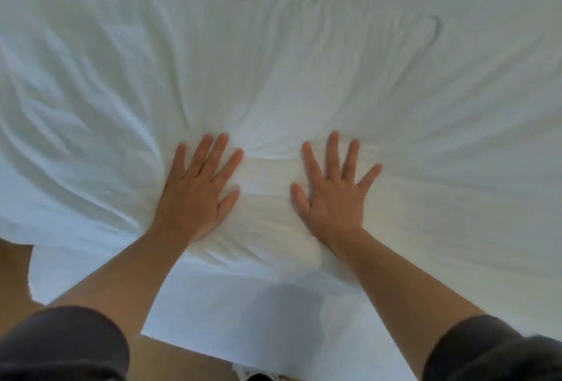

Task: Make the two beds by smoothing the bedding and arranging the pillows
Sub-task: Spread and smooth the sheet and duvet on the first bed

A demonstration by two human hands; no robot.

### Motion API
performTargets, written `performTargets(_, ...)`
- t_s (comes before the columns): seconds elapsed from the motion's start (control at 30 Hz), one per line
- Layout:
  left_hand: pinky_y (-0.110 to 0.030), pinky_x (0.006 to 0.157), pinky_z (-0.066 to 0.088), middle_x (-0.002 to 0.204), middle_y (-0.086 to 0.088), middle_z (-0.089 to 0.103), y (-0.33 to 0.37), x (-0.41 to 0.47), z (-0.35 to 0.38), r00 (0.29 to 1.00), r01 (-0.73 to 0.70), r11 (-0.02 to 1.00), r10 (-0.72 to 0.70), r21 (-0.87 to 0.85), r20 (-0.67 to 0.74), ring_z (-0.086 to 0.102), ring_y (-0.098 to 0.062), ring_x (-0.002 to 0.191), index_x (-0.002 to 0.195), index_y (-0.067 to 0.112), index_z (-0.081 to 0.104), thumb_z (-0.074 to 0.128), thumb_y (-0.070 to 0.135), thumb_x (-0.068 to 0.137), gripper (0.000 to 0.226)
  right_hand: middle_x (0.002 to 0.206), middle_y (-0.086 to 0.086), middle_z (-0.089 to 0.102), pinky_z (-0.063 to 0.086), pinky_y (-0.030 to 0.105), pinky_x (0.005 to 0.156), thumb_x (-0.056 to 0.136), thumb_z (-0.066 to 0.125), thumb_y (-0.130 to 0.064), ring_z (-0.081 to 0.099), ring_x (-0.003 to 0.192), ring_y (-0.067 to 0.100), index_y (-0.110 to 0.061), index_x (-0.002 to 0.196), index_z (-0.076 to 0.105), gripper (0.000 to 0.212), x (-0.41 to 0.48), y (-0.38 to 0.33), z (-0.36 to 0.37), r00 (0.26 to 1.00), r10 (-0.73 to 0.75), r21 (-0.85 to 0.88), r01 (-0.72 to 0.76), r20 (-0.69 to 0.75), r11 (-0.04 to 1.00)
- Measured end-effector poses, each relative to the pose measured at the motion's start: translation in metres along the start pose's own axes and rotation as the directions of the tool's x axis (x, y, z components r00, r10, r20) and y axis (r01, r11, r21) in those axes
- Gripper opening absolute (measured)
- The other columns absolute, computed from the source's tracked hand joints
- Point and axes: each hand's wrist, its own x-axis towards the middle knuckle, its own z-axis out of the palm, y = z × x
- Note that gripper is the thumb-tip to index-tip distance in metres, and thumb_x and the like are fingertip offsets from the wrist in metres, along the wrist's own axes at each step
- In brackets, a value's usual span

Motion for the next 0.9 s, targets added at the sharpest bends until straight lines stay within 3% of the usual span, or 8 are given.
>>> performTargets(0.27, -0.055, 0.116, -0.004, 0.162, -0.014, 0.004, -0.11, -0.072, 0.006, 0.834, 0.524, 0.852, -0.512, -0.006, 0.205, 0.003, -0.031, 0.149, 0.156, 0.014, 0.013, 0.023, 0.053, 0.098, 0.07, 0.16, 0.006, -0.026, -0.005, 0.075, 0.104, 0.093, 0.025, -0.066, -0.027, 0.143, 0.041, -0.045, 0.152, -0.003, 0.069, 0.002, -0.135, 0.006, 0.917, -0.333, -0.053, 0.352, 0.219, 0.935)
performTargets(0.43, -0.06, 0.116, 0.004, 0.162, -0.01, -0.014, -0.096, -0.1, -0.014, 0.589, 0.801, 0.59, -0.747, -0.101, 0.308, -0.011, -0.028, 0.149, 0.156, 0.018, -0.004, 0.023, 0.058, 0.096, 0.077, 0.159, 0.005, -0.026, 0.0, 0.075, 0.106, 0.092, 0.03, -0.065, -0.026, 0.144, 0.038, -0.043, 0.152, -0.003, 0.072, -0.005, -0.166, -0.018, 0.905, -0.35, -0.008, 0.363, 0.241, 0.932)
performTargets(0.53, -0.052, 0.12, 0.01, 0.161, -0.012, -0.013, -0.102, -0.1, -0.024, 0.179, 0.881, -0.046, -0.888, -0.47, 0.423, -0.006, -0.032, 0.149, 0.155, 0.02, -0.008, 0.042, 0.064, 0.091, 0.092, 0.158, 0.003, -0.029, 0.001, 0.076, 0.106, 0.09, 0.035, -0.068, -0.025, 0.144, 0.037, -0.044, 0.152, -0.004, 0.077, 0.001, -0.192, -0.022, 0.902, -0.372, 0.019, 0.378, 0.219, 0.926)
performTargets(0.57, -0.049, 0.119, 0.014, 0.162, -0.013, -0.005, -0.108, -0.096, -0.025, 0.017, 0.767, -0.336, -0.841, -0.546, 0.542, 0.004, -0.032, 0.149, 0.155, 0.019, -0.006, 0.049, 0.068, 0.086, 0.102, 0.158, 0.002, -0.03, 0.0, 0.077, 0.106, 0.089, 0.037, -0.069, -0.026, 0.144, 0.037, -0.044, 0.151, -0.005, 0.079, 0.004, -0.2, -0.019, 0.903, -0.365, 0.026, 0.369, 0.226, 0.929)
performTargets(0.63, -0.047, 0.113, 0.03, 0.153, -0.012, 0.03, -0.121, -0.093, -0.013, -0.142, 0.473, -0.688, -0.676, -0.55, 0.723, 0.037, -0.032, 0.137, 0.154, 0.016, 0.008, 0.061, 0.078, 0.07, 0.117, 0.158, 0.002, -0.03, -0.001, 0.077, 0.104, 0.087, 0.038, -0.072, -0.027, 0.144, 0.038, -0.046, 0.15, -0.008, 0.082, 0.012, -0.209, -0.012, 0.904, -0.336, 0.009, 0.346, 0.265, 0.938)
performTargets(0.73, -0.038, 0.099, 0.048, 0.126, 0.002, 0.062, -0.135, -0.096, 0.006, -0.013, 0.152, -0.882, -0.452, -0.445, 0.892, 0.063, -0.018, 0.11, 0.139, 0.023, 0.044, 0.075, 0.083, 0.04, 0.12, 0.159, 0.0, -0.029, -0.003, 0.079, 0.103, 0.086, 0.04, -0.073, -0.026, 0.144, 0.038, -0.048, 0.149, -0.008, 0.083, 0.022, -0.209, -0.004, 0.895, -0.319, 0.009, 0.333, 0.31, 0.943)
performTargets(0.83, -0.037, 0.092, 0.054, 0.114, 0.003, 0.071, -0.136, -0.092, 0.008, 0.218, 0.013, -0.881, -0.458, -0.472, 0.862, 0.07, -0.014, 0.099, 0.123, 0.023, 0.062, 0.087, 0.051, 0.061, 0.073, 0.16, -0.004, -0.025, -0.004, 0.077, 0.104, 0.087, 0.042, -0.07, -0.024, 0.145, 0.035, -0.051, 0.149, -0.005, 0.08, 0.025, -0.206, -0.01, 0.88, -0.3, 0.079, 0.292, 0.368, 0.953)
performTargets(0.9, -0.038, 0.087, 0.056, 0.107, 0.003, 0.072, -0.133, -0.081, -0.015, 0.223, 0.016, -0.836, -0.532, -0.549, 0.817, 0.071, -0.015, 0.094, 0.123, 0.019, 0.061, 0.085, 0.031, 0.07, 0.059, 0.162, -0.008, -0.016, -0.001, 0.074, 0.108, 0.091, 0.043, -0.065, -0.017, 0.148, 0.03, -0.052, 0.149, -0.002, 0.075, 0.027, -0.207, -0.022, 0.864, -0.273, 0.216, 0.196, 0.424, 0.957)
